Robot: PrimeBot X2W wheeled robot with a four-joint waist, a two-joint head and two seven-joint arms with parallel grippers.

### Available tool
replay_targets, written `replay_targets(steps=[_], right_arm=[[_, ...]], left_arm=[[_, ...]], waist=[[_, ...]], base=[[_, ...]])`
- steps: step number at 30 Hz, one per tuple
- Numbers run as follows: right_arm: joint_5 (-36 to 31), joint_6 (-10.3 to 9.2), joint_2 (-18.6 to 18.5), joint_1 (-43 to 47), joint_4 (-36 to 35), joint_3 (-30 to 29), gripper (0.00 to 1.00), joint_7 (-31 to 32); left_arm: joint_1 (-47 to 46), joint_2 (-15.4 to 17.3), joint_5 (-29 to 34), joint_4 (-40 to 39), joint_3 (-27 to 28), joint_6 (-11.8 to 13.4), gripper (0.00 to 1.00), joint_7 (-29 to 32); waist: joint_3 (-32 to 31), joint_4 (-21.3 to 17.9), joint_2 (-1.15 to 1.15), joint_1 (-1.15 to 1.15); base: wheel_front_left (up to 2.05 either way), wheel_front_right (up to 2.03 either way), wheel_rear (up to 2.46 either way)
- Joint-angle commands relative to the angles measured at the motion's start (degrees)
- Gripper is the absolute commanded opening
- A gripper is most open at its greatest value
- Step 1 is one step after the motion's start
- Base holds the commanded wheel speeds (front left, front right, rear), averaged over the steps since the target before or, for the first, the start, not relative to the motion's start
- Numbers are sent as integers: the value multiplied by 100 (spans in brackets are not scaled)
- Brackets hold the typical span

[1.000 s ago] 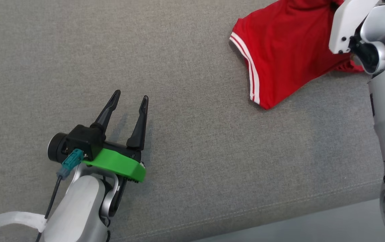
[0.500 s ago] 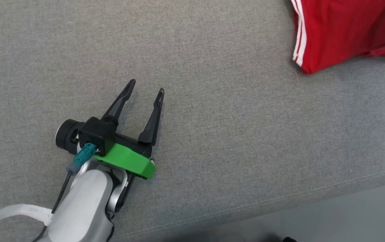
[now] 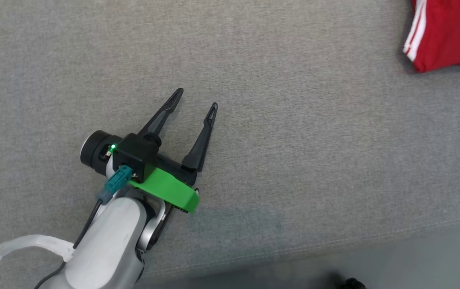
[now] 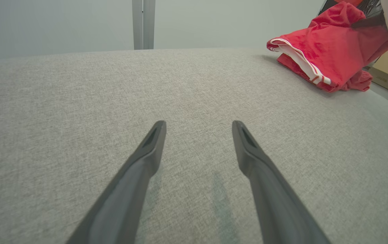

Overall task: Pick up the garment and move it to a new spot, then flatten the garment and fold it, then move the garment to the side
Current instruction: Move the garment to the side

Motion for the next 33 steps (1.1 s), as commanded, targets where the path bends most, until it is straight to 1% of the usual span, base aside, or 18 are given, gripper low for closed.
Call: replay_targets(steps=[1,2,3,7,10,13,15,16,18,21,23,24,25,26,27,29,30,33], right_arm=[[-203,-9,-91,119,62,-48,15,-187],[-313,-9,-99,151,108,-80,49,-310],[-419,-9,-111,180,150,-114,100,-431],[-901,-9,-105,239,224,-176,100,-960],[-1059,-10,-80,239,351,-184,100,-1426],[-979,-10,171,340,389,-334,100,-1900],[-969,-10,261,440,399,-348,100,-2218],[-921,-10,315,494,419,-337,100,-2363],[-774,-10,386,574,520,-361,100,-2692],[-550,-9,568,815,631,-391,100,-3134],[-496,-10,674,978,623,-466,100,-3378],[-496,-10,674,978,623,-466,100,-3378],[-440,-10,759,1059,618,-512,100,-3466],[-383,-9,873,1175,615,-562,100,-3570],[-155,-9,1080,1351,601,-724,100,-3704],[41,-9,1301,1546,601,-761,100,-3794],[249,-9,1439,1610,594,-807,100,-3819],[493,-9,1610,1910,486,-714,100,-3914]], left_arm=[[-112,-20,29,-23,-25,-22,100,10],[-121,-27,36,-14,-47,-24,100,10],[-125,-33,39,-7,-58,-27,100,7],[-162,-34,63,47,-81,3,100,-48],[-181,-68,70,117,-79,48,100,-110],[-164,-59,90,204,-13,151,100,-194],[-92,-77,37,268,58,233,100,-240],[-30,-110,-38,314,147,325,100,-255],[78,-152,-169,405,279,430,100,-276],[213,-238,-465,484,509,478,100,-324],[344,-254,-630,536,693,559,100,-356],[344,-254,-630,536,693,559,100,-356],[412,-231,-652,569,721,582,100,-362],[481,-240,-728,576,735,514,100,-387],[643,-288,-904,689,916,676,100,-377],[760,-352,-1034,742,1097,789,100,-413],[823,-373,-1137,766,1175,829,100,-421],[998,-365,-1272,890,1326,918,100,-425]], waist=[[141,188,-1,-1],[153,214,-1,-1],[163,234,-1,-1],[154,276,-1,-1],[67,299,-1,-1],[-101,292,-1,-1],[-240,294,-1,-1],[-323,298,-1,-1],[-507,313,-1,-1],[-832,339,-1,-1],[-1054,357,-1,-1],[-1054,357,-1,-1],[-1155,364,-1,-1],[-1291,381,-1,-1],[-1531,425,-1,-1],[-1780,488,-1,-1],[-1881,515,-1,-1],[-2204,619,-1,-1]], base=[[0,0,0],[0,0,0],[0,0,0],[0,0,0],[0,0,0],[0,0,0],[0,0,0],[0,0,0],[0,0,0],[0,0,0],[0,0,0],[0,0,0],[0,0,0],[0,0,0],[0,0,0],[0,0,0],[0,0,0],[0,0,0]])
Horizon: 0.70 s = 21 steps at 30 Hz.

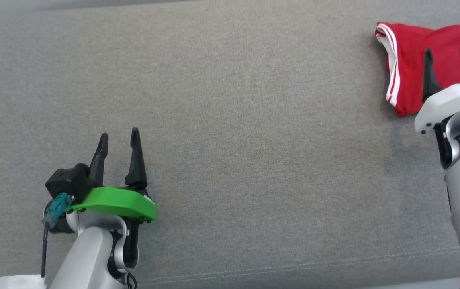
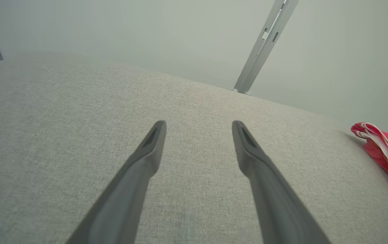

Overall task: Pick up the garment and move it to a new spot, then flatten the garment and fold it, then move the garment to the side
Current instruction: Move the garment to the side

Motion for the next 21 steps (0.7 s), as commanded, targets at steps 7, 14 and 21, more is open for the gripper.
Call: replay_targets(steps=[7,14,21], right_arm=[[561,-10,471,837,-519,91,100,-161],[1329,-10,711,1637,-1375,489,100,77],[1461,-9,796,2605,-2348,532,100,332]], left_arm=[[430,204,-202,255,145,58,100,151],[794,475,-257,242,224,147,100,304],[1136,683,-142,170,235,206,100,212]], waist=[[-1171,413,0,0],[-1492,574,0,0],[-1561,688,0,0]], base=[[0,0,0],[0,0,0],[0,0,0]])
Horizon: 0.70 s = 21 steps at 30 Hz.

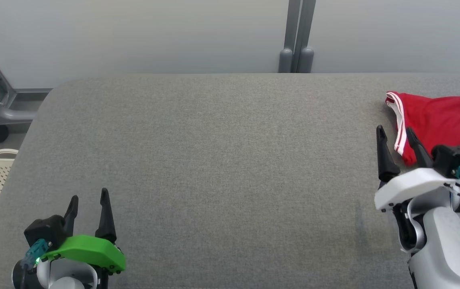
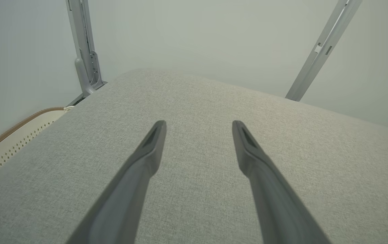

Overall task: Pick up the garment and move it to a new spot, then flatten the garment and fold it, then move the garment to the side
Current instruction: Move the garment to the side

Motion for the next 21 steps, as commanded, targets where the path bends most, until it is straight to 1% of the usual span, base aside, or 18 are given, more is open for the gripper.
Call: replay_targets(steps=[1,4,9,11,17,21], right_arm=[[-34,-7,10,182,-135,-52,100,21],[53,-7,112,530,-408,-117,100,103],[-97,-7,175,1005,-703,-76,100,87],[-163,-7,183,1161,-749,-70,100,65],[-212,-6,202,1441,-712,53,100,37],[-59,-6,200,1558,-580,160,100,7]], left_arm=[[94,61,30,-21,27,-26,100,-68],[190,89,70,-53,21,-93,100,-165],[325,119,206,-141,0,-202,100,-290],[393,99,256,-146,-9,-203,100,-328],[529,96,350,-46,-21,-302,100,-360],[630,50,406,38,33,-328,100,-378]], waist=[[-63,74,0,0],[-81,89,0,0],[-95,76,0,0],[-102,66,0,0],[-105,-4,0,0],[-102,-54,0,0]], base=[[0,0,0],[0,0,0],[0,0,0],[0,0,0],[0,0,0],[0,0,0]])
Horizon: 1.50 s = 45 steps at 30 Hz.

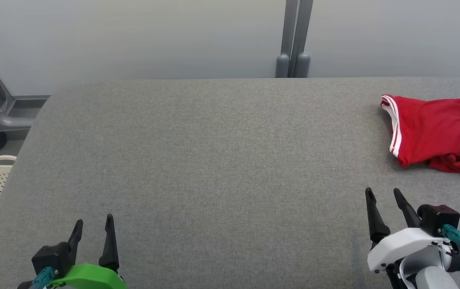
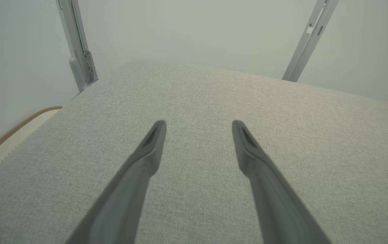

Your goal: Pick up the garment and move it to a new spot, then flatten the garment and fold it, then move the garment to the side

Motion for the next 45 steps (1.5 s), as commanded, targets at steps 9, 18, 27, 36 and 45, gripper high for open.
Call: replay_targets(steps=[9,18,27,36,45], right_arm=[[79,-5,-6,1,273,118,100,-121],[5,-5,-4,-37,268,76,100,-153],[4,-5,-5,-32,222,127,100,-112],[50,1,24,67,359,141,0,-92],[975,1,38,107,342,41,0,92]], left_arm=[[134,-81,149,59,142,-76,100,-44],[55,-129,223,46,159,-156,100,-46],[20,-173,224,46,241,-194,100,-42],[93,-236,249,147,229,-179,0,6],[-13,-404,-467,230,437,-316,0,305]], waist=[[12,-46,0,0],[16,-63,0,0],[51,-89,0,0],[65,-124,0,0],[76,-135,0,0]], base=[[0,0,0],[0,0,0],[0,0,0],[0,0,0],[0,0,0]])
